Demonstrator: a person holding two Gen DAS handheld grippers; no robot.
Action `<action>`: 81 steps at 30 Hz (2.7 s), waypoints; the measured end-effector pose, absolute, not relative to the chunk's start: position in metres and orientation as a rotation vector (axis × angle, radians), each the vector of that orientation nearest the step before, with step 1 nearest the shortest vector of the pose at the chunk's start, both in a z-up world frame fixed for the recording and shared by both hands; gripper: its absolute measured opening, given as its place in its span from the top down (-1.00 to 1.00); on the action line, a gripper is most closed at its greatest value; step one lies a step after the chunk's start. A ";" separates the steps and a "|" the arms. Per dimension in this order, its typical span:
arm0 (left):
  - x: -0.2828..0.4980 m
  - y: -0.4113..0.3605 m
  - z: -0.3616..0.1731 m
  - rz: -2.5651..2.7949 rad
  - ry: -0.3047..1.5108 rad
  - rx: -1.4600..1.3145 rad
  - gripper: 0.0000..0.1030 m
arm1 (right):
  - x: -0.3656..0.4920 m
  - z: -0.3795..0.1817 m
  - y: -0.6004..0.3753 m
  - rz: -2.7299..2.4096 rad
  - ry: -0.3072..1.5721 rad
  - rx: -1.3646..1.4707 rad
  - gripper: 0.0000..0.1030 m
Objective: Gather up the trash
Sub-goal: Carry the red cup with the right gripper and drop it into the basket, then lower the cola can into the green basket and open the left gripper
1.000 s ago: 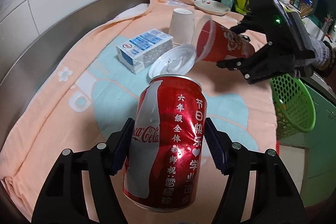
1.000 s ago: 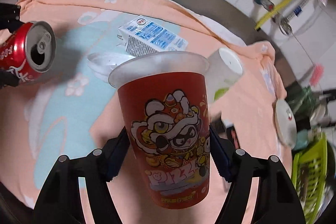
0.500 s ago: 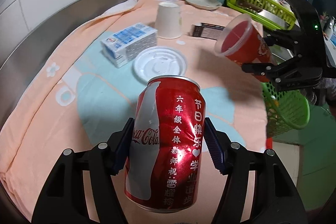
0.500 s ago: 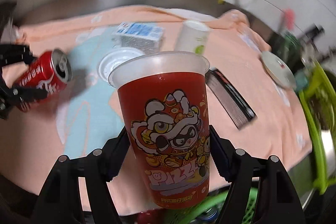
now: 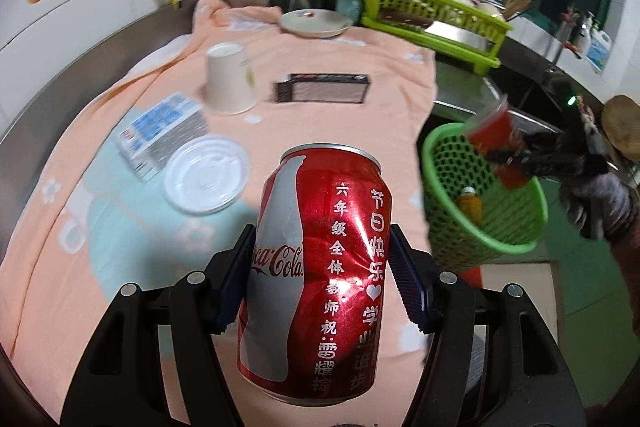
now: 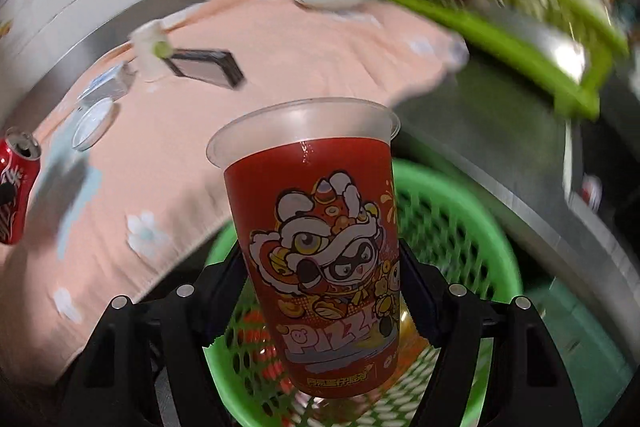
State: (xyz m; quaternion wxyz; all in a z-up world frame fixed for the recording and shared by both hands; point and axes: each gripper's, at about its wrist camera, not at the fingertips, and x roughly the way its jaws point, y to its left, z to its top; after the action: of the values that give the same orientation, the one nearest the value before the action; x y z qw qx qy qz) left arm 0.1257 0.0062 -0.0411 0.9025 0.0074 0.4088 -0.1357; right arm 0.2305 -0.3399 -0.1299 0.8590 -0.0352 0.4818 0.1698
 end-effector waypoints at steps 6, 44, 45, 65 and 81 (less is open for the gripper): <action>0.130 -0.021 -0.037 -0.330 0.835 0.013 -0.23 | 0.234 -0.187 -0.333 0.357 1.150 -0.025 -0.34; 0.206 -0.211 -0.071 -0.570 0.936 0.114 -0.23 | 0.124 -0.081 -0.450 0.149 0.832 -0.025 -0.57; 0.211 -0.222 -0.077 -0.582 0.951 0.108 -0.23 | 0.121 -0.079 -0.456 0.128 0.814 -0.028 -0.57; 0.274 -0.332 -0.180 -0.554 1.177 0.144 -0.25 | 0.106 -0.098 -0.499 0.051 0.728 0.139 -0.59; 0.287 -0.342 -0.207 -0.539 1.229 0.139 -0.36 | 0.108 -0.106 -0.498 0.049 0.737 0.160 -0.59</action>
State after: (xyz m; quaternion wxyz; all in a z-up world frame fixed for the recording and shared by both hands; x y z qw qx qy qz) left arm 0.2865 -0.3417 -0.2066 0.7811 0.0642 0.5688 -0.2496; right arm 0.1082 -0.4984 -0.1064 0.9295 0.0784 0.3596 0.0238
